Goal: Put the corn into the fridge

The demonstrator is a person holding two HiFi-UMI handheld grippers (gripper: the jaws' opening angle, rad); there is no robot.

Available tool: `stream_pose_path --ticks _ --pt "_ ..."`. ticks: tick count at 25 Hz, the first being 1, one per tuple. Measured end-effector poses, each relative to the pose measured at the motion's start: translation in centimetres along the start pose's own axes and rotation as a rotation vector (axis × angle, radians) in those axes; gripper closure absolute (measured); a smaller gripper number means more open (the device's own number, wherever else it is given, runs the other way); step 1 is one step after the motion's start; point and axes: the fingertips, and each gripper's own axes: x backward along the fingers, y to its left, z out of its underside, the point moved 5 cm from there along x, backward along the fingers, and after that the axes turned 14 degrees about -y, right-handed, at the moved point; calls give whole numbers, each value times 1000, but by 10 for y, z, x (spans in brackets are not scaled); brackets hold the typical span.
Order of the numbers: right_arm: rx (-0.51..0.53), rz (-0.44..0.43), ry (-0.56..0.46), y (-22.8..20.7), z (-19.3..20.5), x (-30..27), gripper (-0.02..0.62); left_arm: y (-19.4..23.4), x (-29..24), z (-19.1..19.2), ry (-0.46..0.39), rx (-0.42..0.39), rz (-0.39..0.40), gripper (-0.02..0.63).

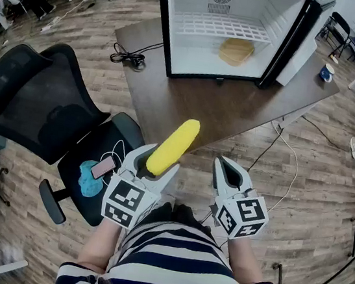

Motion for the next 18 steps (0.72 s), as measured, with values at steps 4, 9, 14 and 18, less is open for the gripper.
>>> stream_pose_path --ticks 4,9,14,18 --pt "10 0 -3 -6 0 -2 603 -2 -7 1 1 -5 0 606" --pt "-36 4 -26 -12 0 4 603 -7 -11 1 4 -6 -1 606" --pt "-45 11 -15 -20 1 12 603 -15 -15 3 12 -3 -3 606" --pt "-57 7 -14 -28 2 21 603 -24 -19 4 19 -6 -9 606"
